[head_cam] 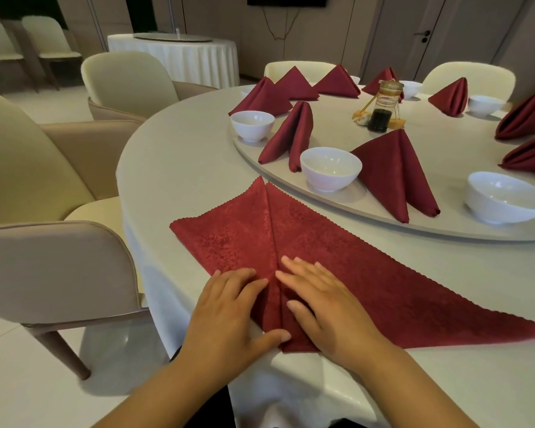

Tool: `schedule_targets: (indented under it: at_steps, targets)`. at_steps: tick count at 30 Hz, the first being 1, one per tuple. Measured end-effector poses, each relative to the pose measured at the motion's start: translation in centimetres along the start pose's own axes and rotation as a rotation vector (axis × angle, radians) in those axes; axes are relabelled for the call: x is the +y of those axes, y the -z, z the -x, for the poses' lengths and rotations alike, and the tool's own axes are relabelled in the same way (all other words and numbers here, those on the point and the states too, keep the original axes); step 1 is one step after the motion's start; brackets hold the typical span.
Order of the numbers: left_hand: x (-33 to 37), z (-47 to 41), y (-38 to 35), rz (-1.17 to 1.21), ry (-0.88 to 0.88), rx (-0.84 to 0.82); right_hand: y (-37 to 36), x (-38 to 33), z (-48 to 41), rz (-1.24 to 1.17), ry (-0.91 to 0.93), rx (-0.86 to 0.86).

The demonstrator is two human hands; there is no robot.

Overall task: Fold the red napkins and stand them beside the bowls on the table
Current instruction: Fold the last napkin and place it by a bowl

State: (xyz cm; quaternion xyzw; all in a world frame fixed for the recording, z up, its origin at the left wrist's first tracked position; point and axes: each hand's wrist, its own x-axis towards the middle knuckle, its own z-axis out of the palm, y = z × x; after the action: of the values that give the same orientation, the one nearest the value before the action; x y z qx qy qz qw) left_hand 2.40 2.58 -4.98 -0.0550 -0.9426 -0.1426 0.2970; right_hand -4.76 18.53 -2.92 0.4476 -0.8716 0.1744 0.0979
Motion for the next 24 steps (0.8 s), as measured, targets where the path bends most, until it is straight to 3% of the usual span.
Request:
schedule_targets:
  at_steps: [4,7,14,21,24]
  targets:
    - [1.0,0.7,0.4,0.136,-0.171,0.085,1.7,-0.3,1.0,-0.047,-0.002,0.029]
    - [1.3,1.1,0.0,0.118,-0.22,0.054,1.5,-0.8,3.3,0.126,0.045,-0.095]
    - [1.2,1.1,0.0,0.061,-0.226,0.073,3.2,2.3,7.6,0.278,-0.22,-0.37]
    - [0.9,1.2,-0.2,0.086,-0.264,0.089,8.3,9.6,13.3,0.123,-0.512,-0.179]
    - [0.8,1.0,-0.3,0.088,-0.31,0.105,9.7,10.3,15.7,0.224,-0.496,-0.097]
